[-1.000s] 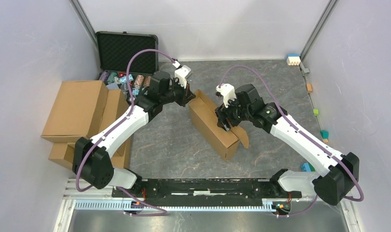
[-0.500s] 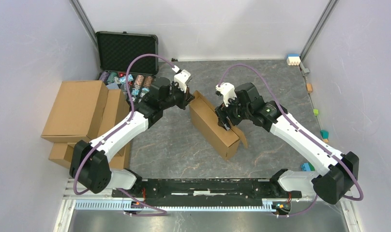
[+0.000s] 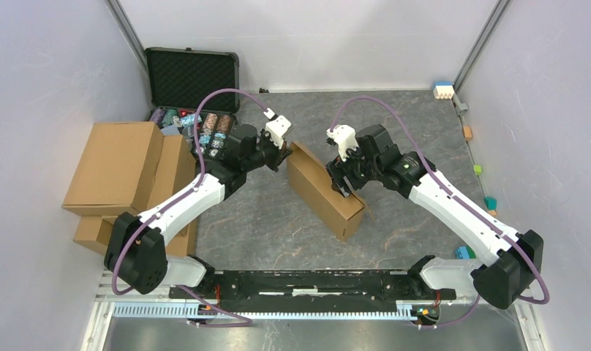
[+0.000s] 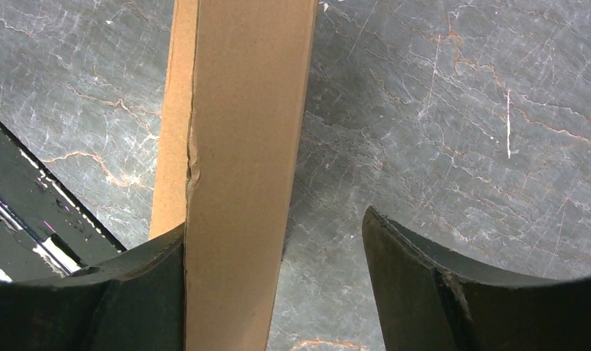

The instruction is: Fold the paper box

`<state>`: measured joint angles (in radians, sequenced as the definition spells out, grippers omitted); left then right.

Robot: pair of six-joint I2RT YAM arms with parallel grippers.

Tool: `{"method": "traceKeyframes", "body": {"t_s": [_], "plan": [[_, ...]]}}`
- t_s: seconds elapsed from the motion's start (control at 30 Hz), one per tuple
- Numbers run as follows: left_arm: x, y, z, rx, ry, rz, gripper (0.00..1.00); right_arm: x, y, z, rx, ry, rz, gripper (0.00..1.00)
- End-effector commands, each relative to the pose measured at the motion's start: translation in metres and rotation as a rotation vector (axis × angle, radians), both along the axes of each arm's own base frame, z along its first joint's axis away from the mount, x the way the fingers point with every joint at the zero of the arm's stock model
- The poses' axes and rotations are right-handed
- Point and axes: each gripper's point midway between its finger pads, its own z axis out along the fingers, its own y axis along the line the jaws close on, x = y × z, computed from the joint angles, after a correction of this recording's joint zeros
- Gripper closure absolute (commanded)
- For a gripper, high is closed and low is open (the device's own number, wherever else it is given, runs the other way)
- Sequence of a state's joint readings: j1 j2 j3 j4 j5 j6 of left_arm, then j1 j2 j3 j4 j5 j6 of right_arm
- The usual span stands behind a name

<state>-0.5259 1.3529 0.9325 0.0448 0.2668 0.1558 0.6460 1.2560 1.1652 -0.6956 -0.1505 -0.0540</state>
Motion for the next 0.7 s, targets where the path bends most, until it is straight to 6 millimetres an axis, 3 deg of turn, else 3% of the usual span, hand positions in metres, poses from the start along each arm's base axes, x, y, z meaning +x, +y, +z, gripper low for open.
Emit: {"method": "traceKeyframes", "body": {"t_s": [0.0, 0.27, 0.4, 0.47, 0.57, 0.67], "plan": [[-0.01, 0.014, -0.036, 0.094, 0.072, 0.001, 0.98, -0.001, -0.006, 0.006, -0.032, -0.008, 0.002, 0.22], [-0.018, 0.01, -0.037, 0.065, 0.13, 0.039, 0.98, -0.014, 0.006, 0.038, 0.083, -0.026, 0.047, 0.15], [-0.021, 0.012, -0.032, 0.016, 0.202, 0.117, 0.98, -0.028, 0.002, 0.028, 0.073, 0.012, 0.08, 0.1], [-0.025, 0.01, -0.03, -0.007, 0.216, 0.14, 0.98, -0.03, -0.001, 0.029, 0.073, 0.001, 0.075, 0.02], [-0.028, 0.01, -0.029, -0.003, 0.219, 0.176, 0.98, -0.038, 0.002, 0.038, 0.106, -0.002, 0.095, 0.02], [-0.033, 0.007, -0.03, 0.005, 0.22, 0.18, 0.97, -0.048, 0.008, 0.026, 0.045, 0.008, 0.12, 0.02]]}}
